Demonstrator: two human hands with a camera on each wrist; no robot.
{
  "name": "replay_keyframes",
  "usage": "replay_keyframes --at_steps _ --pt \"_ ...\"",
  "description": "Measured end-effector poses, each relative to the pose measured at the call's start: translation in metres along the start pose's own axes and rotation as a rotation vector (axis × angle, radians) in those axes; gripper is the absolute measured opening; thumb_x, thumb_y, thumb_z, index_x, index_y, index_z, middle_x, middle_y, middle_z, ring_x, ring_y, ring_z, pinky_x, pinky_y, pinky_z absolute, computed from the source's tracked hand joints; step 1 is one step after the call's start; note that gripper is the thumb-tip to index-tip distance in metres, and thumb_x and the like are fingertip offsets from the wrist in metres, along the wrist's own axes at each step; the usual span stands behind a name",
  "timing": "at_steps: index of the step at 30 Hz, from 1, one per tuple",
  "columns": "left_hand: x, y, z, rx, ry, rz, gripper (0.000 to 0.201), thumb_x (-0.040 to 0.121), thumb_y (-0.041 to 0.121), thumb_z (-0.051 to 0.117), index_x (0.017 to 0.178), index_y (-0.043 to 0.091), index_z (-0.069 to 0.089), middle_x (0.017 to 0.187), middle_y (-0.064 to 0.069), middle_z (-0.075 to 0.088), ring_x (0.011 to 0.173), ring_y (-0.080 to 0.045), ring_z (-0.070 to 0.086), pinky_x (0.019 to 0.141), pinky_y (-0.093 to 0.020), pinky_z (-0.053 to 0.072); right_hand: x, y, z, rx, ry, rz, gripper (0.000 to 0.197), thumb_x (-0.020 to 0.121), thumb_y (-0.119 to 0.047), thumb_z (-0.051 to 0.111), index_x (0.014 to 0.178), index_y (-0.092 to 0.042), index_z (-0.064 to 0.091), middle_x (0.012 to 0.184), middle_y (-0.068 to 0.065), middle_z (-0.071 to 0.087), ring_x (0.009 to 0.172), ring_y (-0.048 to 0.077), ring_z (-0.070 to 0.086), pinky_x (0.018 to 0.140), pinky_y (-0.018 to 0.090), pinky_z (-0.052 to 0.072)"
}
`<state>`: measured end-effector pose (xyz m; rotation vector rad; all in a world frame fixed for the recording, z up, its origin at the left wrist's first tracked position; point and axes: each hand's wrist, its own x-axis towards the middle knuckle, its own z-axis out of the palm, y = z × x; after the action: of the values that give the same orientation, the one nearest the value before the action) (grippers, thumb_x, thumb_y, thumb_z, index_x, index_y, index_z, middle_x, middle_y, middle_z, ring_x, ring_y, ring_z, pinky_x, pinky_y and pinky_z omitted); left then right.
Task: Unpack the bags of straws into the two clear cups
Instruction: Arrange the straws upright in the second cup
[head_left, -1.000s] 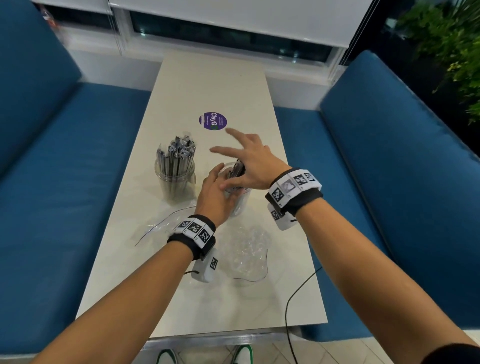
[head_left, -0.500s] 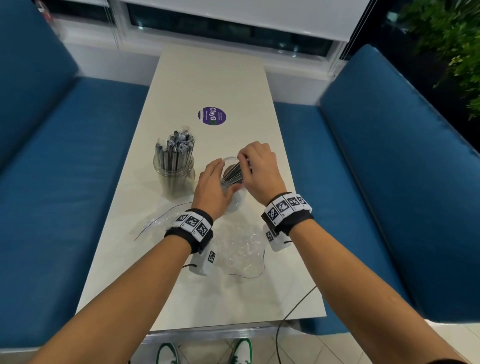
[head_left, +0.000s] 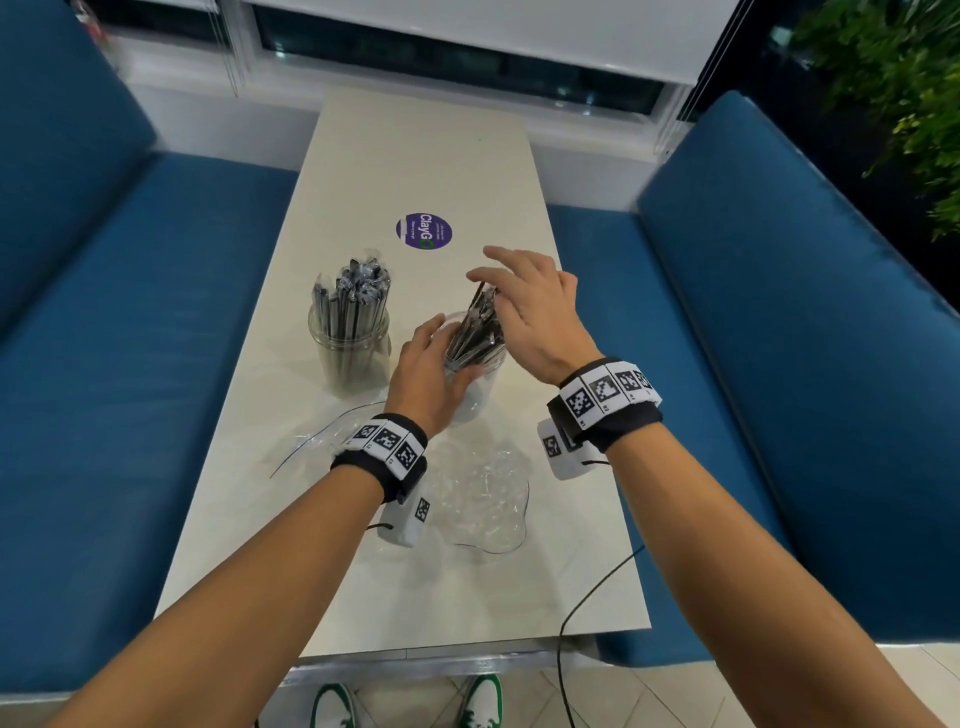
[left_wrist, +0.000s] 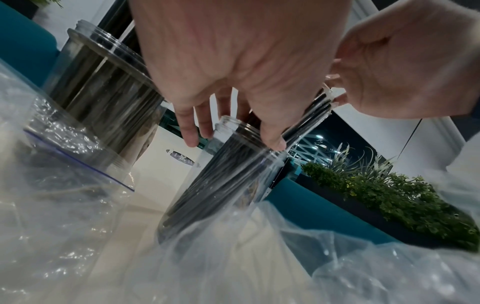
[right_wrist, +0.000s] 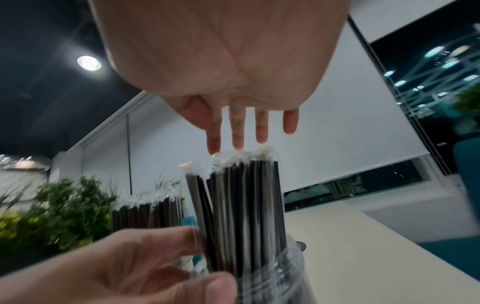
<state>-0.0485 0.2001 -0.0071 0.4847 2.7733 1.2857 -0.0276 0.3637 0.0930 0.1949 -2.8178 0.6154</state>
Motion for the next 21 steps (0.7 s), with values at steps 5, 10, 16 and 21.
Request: replay_keyframes --at_steps 5,10,16,21 --pt "-0.002 0.001 -0.003 -0.009 -0.012 0.017 0.064 0.096 0.045 0.071 0.152 0.02 0.053 0.167 -0.002 0.037 0.146 -0.027 0.043 0.118 -0.038 0.038 0.012 0.011 0.005 0.067 -0.123 0.071 0.041 0.108 -0.02 0.041 0.145 -0.018 0.06 0.154 0.004 0.057 0.141 0.027 0.05 0.12 0.043 0.037" --pt "-0.002 0.002 -0.002 0.054 -0.028 0.022 0.056 0.098 0.044 0.068 0.148 0.021 0.059 0.168 -0.001 0.032 0.142 -0.029 0.044 0.116 -0.042 0.042 0.019 0.011 0.004 0.039 -0.055 0.146 0.036 0.107 -0.027 0.045 0.126 -0.015 0.072 0.131 0.008 0.07 0.12 0.03 0.062 0.107 0.048 0.048" --pt "0.002 0.004 -0.001 0.124 -0.07 -0.025 0.055 0.1 0.049 0.063 0.149 0.023 0.058 0.169 0.004 0.025 0.144 -0.028 0.041 0.114 -0.044 0.045 0.018 -0.003 0.013 0.045 -0.289 -0.021 0.038 0.094 -0.053 0.065 0.121 -0.029 0.073 0.122 0.004 0.068 0.11 0.022 0.061 0.101 0.039 0.05" --pt "0.001 -0.001 0.0 0.089 -0.048 0.006 0.057 0.098 0.051 0.066 0.143 0.017 0.06 0.164 0.0 0.035 0.137 -0.031 0.048 0.109 -0.048 0.049 0.011 -0.001 0.019 0.104 0.023 0.034 0.015 0.099 -0.02 0.065 0.105 -0.012 0.077 0.108 0.006 0.072 0.099 0.025 0.065 0.095 0.044 0.055"
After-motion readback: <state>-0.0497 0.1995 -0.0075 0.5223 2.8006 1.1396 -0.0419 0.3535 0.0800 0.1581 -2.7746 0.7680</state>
